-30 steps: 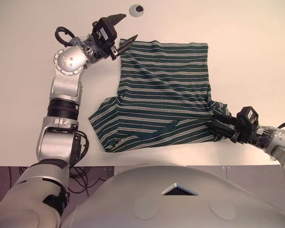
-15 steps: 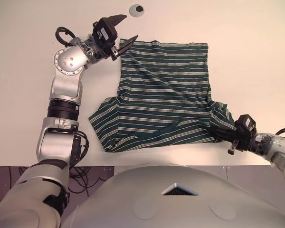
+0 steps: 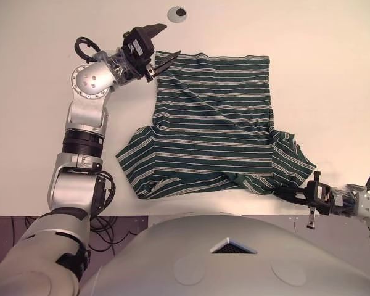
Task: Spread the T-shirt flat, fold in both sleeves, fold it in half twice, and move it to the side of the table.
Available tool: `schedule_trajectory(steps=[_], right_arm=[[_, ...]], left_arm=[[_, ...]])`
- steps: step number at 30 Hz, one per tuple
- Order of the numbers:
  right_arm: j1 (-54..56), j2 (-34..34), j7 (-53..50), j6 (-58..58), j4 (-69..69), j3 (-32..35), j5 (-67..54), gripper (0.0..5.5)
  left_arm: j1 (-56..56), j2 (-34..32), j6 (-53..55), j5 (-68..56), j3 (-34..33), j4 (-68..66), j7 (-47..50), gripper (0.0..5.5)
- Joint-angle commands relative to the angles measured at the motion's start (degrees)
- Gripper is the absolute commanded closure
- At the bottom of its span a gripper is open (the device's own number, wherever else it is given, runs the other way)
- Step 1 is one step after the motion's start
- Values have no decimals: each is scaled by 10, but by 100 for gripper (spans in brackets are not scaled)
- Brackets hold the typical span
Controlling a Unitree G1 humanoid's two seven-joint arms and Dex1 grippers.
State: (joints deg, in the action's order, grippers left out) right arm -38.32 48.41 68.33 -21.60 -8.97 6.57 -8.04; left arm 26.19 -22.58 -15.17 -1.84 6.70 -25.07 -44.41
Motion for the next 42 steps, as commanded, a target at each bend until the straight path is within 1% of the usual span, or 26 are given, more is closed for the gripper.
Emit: schedule_trajectory(steps=[1,4,7,10,13,14,15,16,18,21,23,24,27,28,30,31,32,34,35,36,39,42], right_arm=[[27,11,-44,-173,115,-8,91,549],[54,9,-95,-307,167,3,118,549],[63,18,-135,-407,190,9,158,549],[41,38,-162,-454,199,16,181,549],[24,57,-185,-471,206,21,206,549],[21,62,-193,-470,210,20,205,549],[18,66,-203,-469,212,19,202,523],[12,73,-206,-461,211,17,199,514],[1,84,-209,-448,210,11,195,475],[-16,104,-219,-433,216,13,195,436],[-38,123,-215,-405,215,14,173,410],[-59,135,-203,-376,207,11,139,396],[-175,185,-126,-230,136,24,-33,347],[-215,199,-96,-192,109,40,-84,335],[-263,208,-33,-143,54,98,-181,303],[-257,201,-7,-115,23,133,-245,289],[-242,195,10,-93,1,156,-298,289],[-167,173,7,-58,-34,171,-380,289],[-112,158,-14,-44,-44,155,-389,289],[-60,141,-35,-38,-50,136,-380,289],[99,64,-135,-5,-39,47,-244,289],[200,-19,-217,32,-3,-45,-93,289]], left_arm=[[1,-6,8,-4,0,9,-7,263],[1,-8,12,-5,0,14,-9,263],[2,-8,16,-6,1,20,-10,263],[2,-7,19,-6,2,22,-12,263],[3,-9,21,-6,1,24,-12,263],[4,-8,22,-6,1,23,-11,263],[5,-7,22,-5,2,21,-10,263],[6,-5,21,-4,3,19,-9,263],[6,-2,20,-2,6,17,-9,263],[7,-2,19,-2,7,16,-8,263],[7,-2,20,-1,7,15,-7,263],[6,-2,19,-1,8,15,-7,263],[5,0,19,1,10,12,-6,263],[6,1,19,1,10,10,-6,263],[3,-1,25,5,18,7,-15,263],[-7,-8,27,11,32,9,-30,263],[-16,-14,29,18,44,11,-44,263],[-42,-27,23,25,73,23,-83,263],[-54,-31,20,25,84,28,-100,263],[-61,-34,18,28,94,29,-109,263],[-63,-44,17,73,119,-4,-99,263],[-44,-77,-31,184,171,-64,-51,263]])
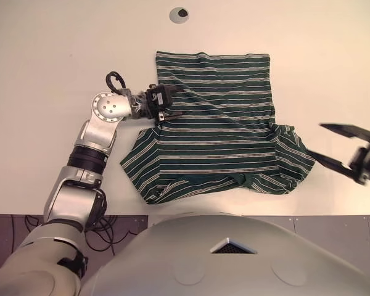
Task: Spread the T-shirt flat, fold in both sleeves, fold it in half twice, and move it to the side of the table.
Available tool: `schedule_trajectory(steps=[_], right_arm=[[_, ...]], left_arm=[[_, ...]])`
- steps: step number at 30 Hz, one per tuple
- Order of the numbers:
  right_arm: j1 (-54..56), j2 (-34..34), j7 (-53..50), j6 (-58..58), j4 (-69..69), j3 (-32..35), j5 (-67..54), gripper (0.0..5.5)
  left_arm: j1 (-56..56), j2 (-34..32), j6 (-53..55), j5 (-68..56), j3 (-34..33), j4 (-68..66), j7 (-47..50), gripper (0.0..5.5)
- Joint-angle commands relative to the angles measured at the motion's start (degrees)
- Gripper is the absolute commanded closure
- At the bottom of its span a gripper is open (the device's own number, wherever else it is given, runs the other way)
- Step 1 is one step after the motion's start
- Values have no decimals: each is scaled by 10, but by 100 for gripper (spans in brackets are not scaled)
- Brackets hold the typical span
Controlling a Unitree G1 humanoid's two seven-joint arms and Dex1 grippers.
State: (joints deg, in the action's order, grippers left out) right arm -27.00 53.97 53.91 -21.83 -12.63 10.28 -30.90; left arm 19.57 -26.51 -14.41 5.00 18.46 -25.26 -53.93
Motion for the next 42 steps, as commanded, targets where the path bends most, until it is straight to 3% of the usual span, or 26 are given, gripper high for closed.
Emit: schedule_trajectory(steps=[1,3,6,10,14,18,21,28,34,42], right_arm=[[108,-96,-100,52,55,-121,206,289],[165,-137,-164,82,125,-190,348,289],[255,-189,-234,123,238,-236,441,289],[333,-219,-301,120,356,-251,490,289],[346,-219,-321,96,379,-247,485,289],[306,-210,-305,32,290,-211,418,289],[255,-193,-280,0,198,-184,374,289],[189,-154,-223,-20,140,-178,378,289],[172,-145,-203,-19,136,-190,417,289],[108,-100,-151,-22,93,-174,379,289]], left_arm=[[36,-46,-59,156,71,-88,77,263],[70,-48,-95,219,98,-142,152,263],[118,-28,-138,252,111,-223,245,263],[150,-16,-191,261,110,-305,324,263],[155,-15,-237,219,79,-327,345,263],[145,-13,-263,58,-20,-277,265,263],[100,-29,-254,-45,-55,-169,179,263],[-96,-99,-153,-111,5,90,3,263],[-168,-118,-114,-86,33,150,-41,263],[-234,-135,-94,-101,28,248,-58,263]])
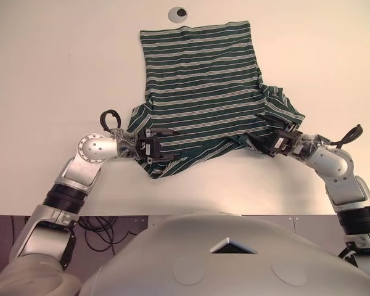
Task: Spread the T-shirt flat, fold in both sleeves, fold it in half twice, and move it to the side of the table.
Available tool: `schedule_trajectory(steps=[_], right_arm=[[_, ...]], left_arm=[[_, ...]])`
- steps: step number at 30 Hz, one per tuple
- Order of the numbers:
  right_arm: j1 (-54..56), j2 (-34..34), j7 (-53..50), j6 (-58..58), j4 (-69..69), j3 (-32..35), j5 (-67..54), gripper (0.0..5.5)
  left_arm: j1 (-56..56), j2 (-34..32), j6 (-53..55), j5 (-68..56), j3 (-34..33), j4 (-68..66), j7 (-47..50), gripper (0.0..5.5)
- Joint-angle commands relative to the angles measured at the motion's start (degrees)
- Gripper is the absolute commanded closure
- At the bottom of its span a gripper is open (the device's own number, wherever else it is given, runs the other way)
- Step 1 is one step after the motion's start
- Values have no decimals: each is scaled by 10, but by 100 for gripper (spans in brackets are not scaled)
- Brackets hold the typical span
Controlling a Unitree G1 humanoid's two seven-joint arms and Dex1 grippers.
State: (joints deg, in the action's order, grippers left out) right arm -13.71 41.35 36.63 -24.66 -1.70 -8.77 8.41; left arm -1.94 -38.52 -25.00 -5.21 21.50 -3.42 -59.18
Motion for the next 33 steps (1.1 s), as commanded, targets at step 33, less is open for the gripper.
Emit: schedule_trajectory(steps=[33], right_arm=[[-182,129,167,22,-51,107,-83,289]], left_arm=[[-120,-55,35,-20,8,36,-68,263]])
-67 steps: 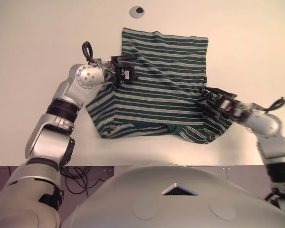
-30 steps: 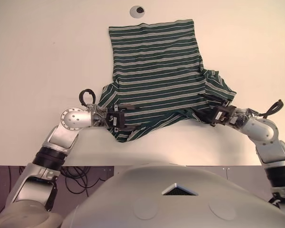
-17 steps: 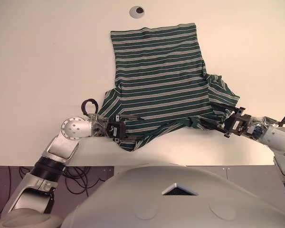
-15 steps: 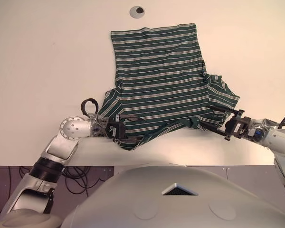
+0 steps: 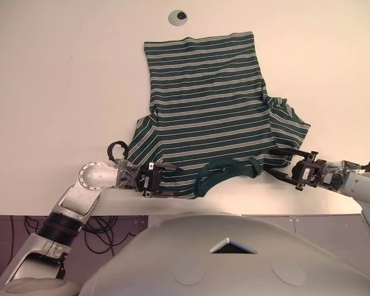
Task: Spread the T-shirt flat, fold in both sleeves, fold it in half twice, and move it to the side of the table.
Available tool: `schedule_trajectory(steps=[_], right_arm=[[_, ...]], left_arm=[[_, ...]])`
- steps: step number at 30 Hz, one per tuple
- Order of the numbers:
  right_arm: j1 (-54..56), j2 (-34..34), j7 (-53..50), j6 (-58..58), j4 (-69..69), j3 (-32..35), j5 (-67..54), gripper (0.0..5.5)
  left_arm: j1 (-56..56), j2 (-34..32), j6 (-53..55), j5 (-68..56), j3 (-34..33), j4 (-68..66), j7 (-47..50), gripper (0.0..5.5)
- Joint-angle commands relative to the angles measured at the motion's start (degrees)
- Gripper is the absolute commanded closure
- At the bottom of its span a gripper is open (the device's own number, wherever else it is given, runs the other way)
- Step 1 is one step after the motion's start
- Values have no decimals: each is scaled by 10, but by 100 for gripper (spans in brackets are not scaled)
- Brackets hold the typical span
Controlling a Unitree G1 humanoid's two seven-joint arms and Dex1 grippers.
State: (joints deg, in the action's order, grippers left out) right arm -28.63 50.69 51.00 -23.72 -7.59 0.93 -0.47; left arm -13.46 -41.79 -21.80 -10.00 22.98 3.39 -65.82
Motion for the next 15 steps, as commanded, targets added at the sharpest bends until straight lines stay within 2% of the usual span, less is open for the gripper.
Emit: schedule_trajectory(steps=[1,9,15], right_arm=[[-44,40,34,12,2,11,-4,289],[-110,50,111,42,-88,-3,-119,289],[-107,42,123,58,-115,25,-171,289]], left_arm=[[-5,-28,3,28,-11,-38,-3,263],[-18,-86,21,2,-35,-40,-37,263],[-31,-107,60,-77,-74,15,-62,263]])
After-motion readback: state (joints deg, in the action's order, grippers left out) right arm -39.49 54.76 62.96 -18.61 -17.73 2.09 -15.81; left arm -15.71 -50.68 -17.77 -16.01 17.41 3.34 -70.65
